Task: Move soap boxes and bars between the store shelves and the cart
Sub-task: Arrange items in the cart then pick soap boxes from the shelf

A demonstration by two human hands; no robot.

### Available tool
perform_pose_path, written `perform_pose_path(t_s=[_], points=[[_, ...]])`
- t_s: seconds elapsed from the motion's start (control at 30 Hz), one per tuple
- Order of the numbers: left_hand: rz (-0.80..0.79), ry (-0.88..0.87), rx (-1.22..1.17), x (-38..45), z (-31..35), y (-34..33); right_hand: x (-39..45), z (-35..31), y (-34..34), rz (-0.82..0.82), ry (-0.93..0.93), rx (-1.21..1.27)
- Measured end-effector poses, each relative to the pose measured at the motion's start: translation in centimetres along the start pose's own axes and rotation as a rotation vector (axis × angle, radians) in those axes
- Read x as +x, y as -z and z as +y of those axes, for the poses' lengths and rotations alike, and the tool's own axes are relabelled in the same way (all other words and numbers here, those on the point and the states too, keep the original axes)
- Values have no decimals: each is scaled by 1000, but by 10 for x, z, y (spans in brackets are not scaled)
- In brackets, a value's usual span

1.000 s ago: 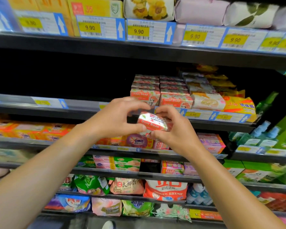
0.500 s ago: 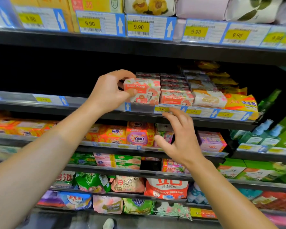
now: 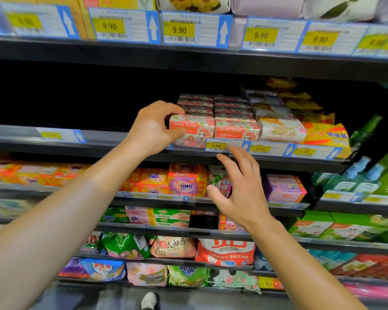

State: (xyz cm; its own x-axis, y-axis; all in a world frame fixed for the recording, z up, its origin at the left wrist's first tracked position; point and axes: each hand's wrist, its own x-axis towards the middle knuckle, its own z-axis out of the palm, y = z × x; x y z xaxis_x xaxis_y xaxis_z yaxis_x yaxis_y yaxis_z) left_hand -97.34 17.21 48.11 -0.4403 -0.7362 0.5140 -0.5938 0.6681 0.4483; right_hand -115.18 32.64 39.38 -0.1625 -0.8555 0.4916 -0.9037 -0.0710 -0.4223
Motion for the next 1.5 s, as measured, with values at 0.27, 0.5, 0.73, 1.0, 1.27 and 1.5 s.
perform_pose_path(t_s=[0.27,0.5,0.73,1.0,1.27,1.5], points=[[-27,-38,27,4,5,-1,-4,3,-6,14,-16,26],[-39,-111,79,10,11,2,-5,3,-10,22,-11,-1],[-47,-88,125,9,10,-3,-4,4,-17,58,-11,-10],[-18,-50,177,13,11,-7,-4,5,-17,68,-15,5],[-29,7,210,19,19,-8,-5,6,-19,73,-16,-19],[-36,35,166,27,15,-12,-6,5,-24,85,-14,-76]])
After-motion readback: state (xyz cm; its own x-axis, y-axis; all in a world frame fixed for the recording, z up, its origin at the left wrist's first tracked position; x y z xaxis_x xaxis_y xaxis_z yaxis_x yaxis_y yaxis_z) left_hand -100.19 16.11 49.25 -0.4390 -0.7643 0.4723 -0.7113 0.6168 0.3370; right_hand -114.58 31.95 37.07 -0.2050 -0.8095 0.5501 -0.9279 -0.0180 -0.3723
